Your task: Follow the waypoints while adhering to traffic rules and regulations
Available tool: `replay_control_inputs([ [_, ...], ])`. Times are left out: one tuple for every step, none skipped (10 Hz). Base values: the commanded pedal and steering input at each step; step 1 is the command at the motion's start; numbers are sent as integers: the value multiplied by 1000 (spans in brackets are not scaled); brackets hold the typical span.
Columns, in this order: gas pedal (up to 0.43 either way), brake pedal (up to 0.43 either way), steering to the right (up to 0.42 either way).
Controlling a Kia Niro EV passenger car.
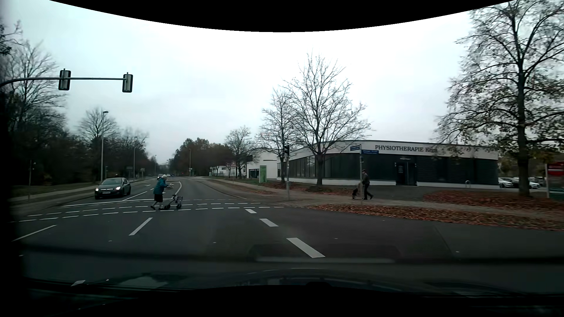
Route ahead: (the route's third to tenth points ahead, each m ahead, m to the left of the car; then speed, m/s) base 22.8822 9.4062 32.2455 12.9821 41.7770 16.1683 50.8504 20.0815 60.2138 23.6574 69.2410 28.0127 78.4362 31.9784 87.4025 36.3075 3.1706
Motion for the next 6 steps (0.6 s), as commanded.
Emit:
replay_control_inputs([
  [0, 91, -397],
  [0, 98, -388],
  [0, 104, -377],
  [0, 98, -366],
  [0, 98, -358],
  [0, 91, -350],
])
